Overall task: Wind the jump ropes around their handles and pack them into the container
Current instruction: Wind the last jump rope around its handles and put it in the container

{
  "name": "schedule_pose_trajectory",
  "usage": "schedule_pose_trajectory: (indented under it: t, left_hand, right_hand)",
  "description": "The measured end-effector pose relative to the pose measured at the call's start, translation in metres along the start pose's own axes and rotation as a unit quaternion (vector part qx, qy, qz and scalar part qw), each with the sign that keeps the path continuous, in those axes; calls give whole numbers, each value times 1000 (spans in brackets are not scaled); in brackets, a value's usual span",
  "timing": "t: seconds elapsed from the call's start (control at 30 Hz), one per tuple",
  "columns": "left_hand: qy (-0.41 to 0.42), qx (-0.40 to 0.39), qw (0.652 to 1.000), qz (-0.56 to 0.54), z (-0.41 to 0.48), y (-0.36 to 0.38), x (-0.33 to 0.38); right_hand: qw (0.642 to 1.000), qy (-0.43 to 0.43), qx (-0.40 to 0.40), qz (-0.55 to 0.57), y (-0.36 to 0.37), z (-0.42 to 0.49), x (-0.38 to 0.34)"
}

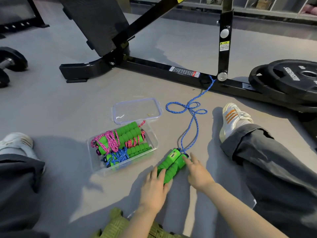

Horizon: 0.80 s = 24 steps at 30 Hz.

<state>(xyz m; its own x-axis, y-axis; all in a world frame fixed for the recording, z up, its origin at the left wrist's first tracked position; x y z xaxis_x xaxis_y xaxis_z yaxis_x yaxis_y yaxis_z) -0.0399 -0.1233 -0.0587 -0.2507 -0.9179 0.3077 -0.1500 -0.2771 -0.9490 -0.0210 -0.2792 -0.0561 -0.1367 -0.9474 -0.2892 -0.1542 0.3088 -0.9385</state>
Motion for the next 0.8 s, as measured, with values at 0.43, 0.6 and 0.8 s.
schedule_pose_trajectory:
  t: [0.43,0.6,0.8]
  left_hand:
    - [161,39,972,167,5,3,-36]
    - [155,17,974,165,8,6,-28]
    - [188,6,963,192,16,11,-25]
  right_hand:
    - [926,-309,125,-176,10,12,-37]
    - [892,-380,125,-210,22,18,-44]
    - [866,-434,194,-157,15,6,-44]
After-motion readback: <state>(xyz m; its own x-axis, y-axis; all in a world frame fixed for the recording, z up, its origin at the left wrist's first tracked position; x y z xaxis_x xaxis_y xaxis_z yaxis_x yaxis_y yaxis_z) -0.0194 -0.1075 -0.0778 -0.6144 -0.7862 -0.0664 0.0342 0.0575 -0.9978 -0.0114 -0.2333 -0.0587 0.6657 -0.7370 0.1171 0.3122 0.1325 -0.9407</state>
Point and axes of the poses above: each hand's wrist, its own z-axis towards the middle knuckle, its own y-axis out of the palm, x = y × z, the point moved 7 cm from there along z, towards the middle knuckle, and after that the axes turned 9 degrees about x, right-handed, at the moved point
